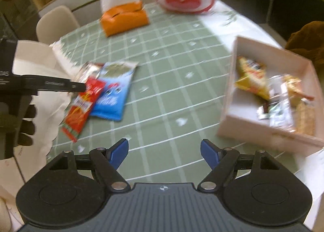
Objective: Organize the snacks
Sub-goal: 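Grasp the red spicy strip packet with the left gripper while right grasps the bread stick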
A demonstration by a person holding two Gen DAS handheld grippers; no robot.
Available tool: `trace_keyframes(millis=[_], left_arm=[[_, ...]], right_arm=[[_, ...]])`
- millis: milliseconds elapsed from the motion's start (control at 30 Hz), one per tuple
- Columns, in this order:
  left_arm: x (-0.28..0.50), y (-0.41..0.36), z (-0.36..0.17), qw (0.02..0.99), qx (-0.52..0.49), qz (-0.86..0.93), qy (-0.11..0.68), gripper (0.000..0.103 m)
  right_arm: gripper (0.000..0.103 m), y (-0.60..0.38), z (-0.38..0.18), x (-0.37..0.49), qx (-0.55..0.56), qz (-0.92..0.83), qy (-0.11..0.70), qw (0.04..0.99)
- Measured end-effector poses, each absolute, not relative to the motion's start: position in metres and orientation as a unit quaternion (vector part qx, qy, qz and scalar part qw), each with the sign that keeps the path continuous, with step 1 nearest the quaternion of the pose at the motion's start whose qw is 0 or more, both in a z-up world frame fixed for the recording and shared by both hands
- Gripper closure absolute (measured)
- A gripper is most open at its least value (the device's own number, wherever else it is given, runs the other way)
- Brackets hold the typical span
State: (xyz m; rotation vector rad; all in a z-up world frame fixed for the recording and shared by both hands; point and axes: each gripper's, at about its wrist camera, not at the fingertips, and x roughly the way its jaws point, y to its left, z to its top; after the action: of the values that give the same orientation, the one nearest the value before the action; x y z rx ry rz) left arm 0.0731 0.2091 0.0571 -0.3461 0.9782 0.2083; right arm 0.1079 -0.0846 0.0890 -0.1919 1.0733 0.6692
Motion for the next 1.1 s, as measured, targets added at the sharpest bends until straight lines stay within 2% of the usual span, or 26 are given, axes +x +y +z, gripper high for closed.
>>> trace_keyframes(millis=[333, 700, 900, 1000, 1100], left_arm=[[0.057, 0.168, 0.038, 0.856, -0.127, 0.0, 0.5, 0.058], [0.027, 0.123, 0.04, 0.837, -0.114, -0.038, 0.534, 0.057], [0.01, 0.12, 0.043, 0.836, -0.091, -0.024, 0.54, 0.057], [0.004, 0.122, 0.044, 0.837, -0.086, -0.023, 0.541, 0.059], [0.001, 0.118, 0.044, 0.838, -0.073, -0.035, 0.54, 0.059]], right_arm=[[0.024, -0.06, 0.076, 0.051, -0.116, 0.364, 0.544, 0.747], [0.024, -0.081, 0.052, 0.043, -0.009, 0.336, 0.63, 0.7], [0.024, -0.079, 0.039, 0.062, 0.055, 0.263, 0.624, 0.733], [0.024, -0.074, 0.037, 0.061, 0.039, 0.255, 0.611, 0.749], [0.03, -0.073, 0.038, 0.056, -0.004, 0.262, 0.597, 0.759]])
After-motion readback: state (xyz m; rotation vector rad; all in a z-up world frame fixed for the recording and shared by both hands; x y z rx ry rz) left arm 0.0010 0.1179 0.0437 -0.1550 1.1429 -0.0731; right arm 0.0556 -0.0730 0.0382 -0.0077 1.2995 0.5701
